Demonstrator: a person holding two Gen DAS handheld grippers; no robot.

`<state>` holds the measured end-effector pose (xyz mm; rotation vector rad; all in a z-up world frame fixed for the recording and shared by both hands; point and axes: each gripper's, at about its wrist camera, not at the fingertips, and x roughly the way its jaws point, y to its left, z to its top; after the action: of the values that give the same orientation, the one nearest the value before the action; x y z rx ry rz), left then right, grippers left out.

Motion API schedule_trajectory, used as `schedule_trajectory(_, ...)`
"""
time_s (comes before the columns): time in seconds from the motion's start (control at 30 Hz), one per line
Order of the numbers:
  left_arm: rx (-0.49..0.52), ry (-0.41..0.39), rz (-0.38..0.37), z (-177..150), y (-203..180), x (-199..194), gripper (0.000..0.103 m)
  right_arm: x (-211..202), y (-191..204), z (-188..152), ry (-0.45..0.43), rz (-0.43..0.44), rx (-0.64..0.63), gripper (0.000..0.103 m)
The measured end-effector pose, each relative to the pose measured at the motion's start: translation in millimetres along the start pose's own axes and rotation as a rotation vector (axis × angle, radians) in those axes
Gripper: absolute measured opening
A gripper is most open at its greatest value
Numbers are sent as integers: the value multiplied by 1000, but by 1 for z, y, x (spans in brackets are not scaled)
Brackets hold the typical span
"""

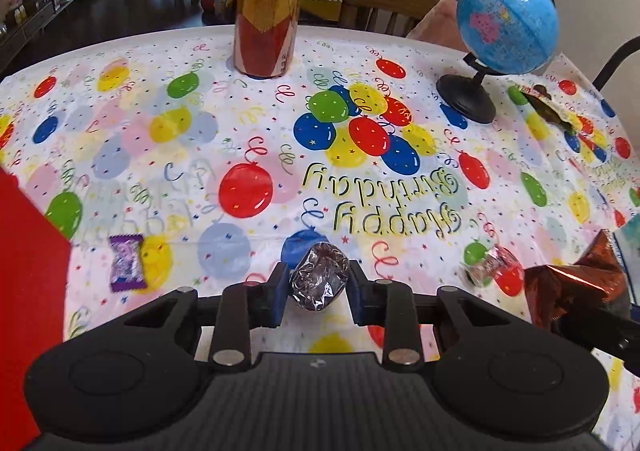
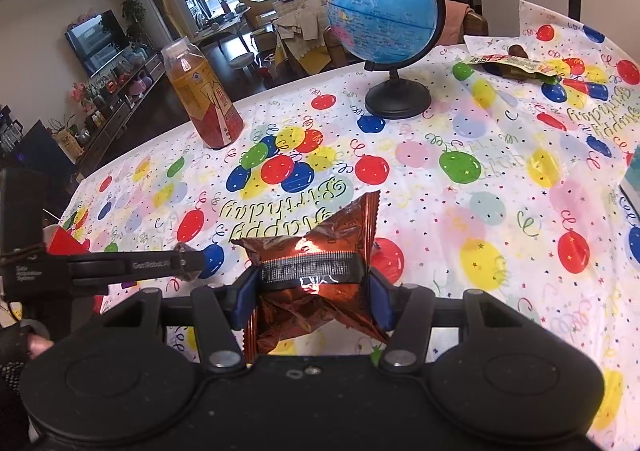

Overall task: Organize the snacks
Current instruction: 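Carry the chocolate ball and chip bag into the box and open both tools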

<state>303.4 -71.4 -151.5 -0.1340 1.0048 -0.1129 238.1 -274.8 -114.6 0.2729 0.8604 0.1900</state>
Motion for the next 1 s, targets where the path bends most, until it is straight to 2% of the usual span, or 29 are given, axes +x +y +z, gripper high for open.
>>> schedule_trajectory(0.47, -41, -33, -24, -16, 42, -89, 29, -42, 57, -13, -30, 30, -32, 55)
schedule_trajectory(1.0, -93, -108, 18, -36, 117, -173, 29, -64, 153, -28, -53, 136, -119, 55)
